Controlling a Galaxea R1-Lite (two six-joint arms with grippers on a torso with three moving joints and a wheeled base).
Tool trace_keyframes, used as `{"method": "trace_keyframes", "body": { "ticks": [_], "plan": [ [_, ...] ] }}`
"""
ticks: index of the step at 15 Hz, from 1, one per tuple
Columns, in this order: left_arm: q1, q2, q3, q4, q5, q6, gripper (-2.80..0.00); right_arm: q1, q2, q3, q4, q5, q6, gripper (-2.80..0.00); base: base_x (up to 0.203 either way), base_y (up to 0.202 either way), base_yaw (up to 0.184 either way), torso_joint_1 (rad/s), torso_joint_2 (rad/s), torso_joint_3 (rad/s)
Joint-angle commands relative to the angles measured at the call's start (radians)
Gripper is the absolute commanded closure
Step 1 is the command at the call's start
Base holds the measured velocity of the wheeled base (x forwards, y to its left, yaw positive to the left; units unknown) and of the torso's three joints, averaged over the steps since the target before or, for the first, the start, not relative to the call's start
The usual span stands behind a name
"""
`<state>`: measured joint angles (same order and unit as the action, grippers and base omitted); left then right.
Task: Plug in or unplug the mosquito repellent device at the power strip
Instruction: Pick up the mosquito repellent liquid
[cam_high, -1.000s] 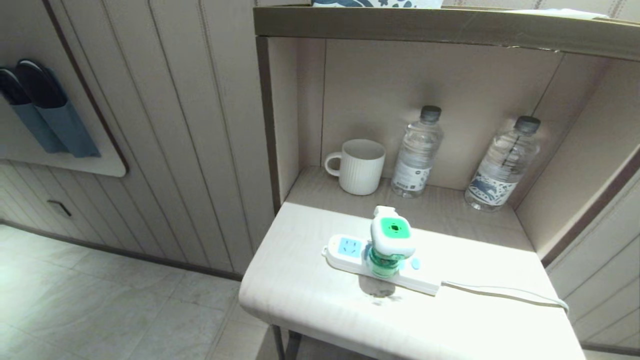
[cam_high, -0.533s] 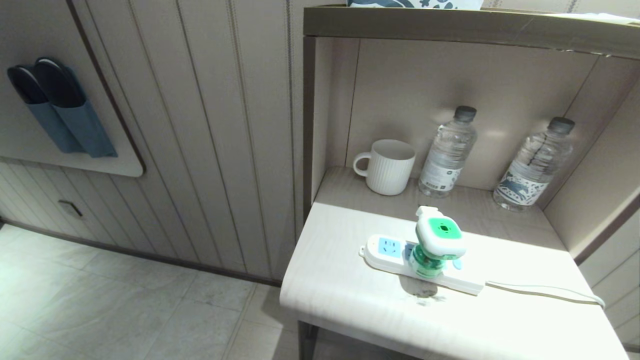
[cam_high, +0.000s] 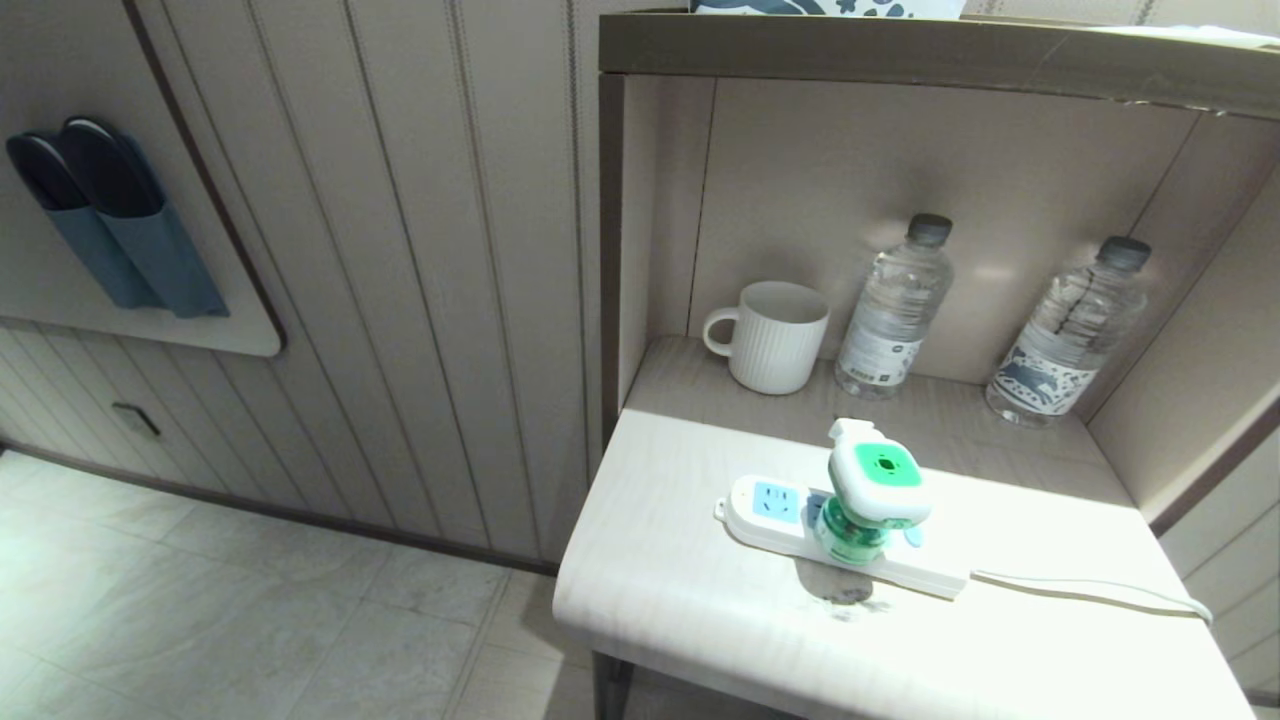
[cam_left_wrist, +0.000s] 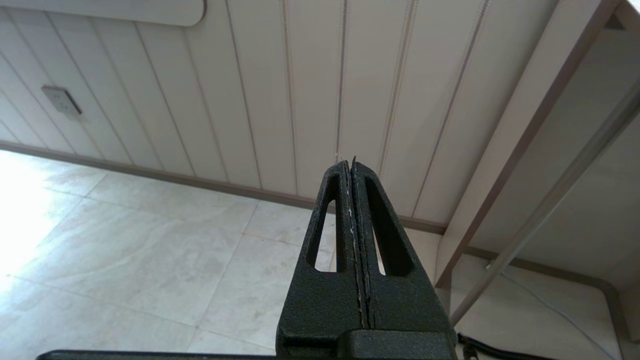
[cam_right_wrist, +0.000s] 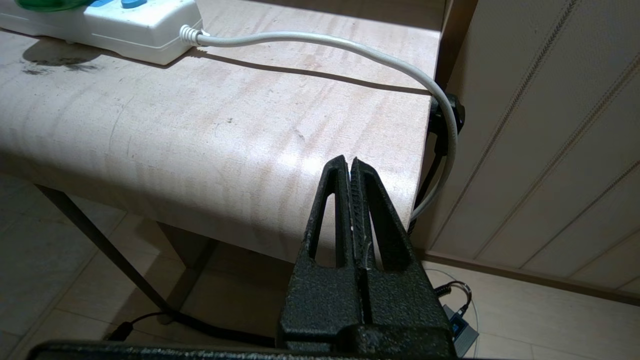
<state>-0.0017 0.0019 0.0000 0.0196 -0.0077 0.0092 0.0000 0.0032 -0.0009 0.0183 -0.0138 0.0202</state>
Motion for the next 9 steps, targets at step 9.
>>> {"method": "trace_keyframes", "body": {
  "ticks": [9],
  "plan": [
    [0.0,0.001,0.0,0.0,0.0,0.0,0.0,0.0,0.0,0.0,0.0,-0.001,0.001,0.0,0.0,0.0,0.0,0.0,0.0,0.0]
  ]
}}
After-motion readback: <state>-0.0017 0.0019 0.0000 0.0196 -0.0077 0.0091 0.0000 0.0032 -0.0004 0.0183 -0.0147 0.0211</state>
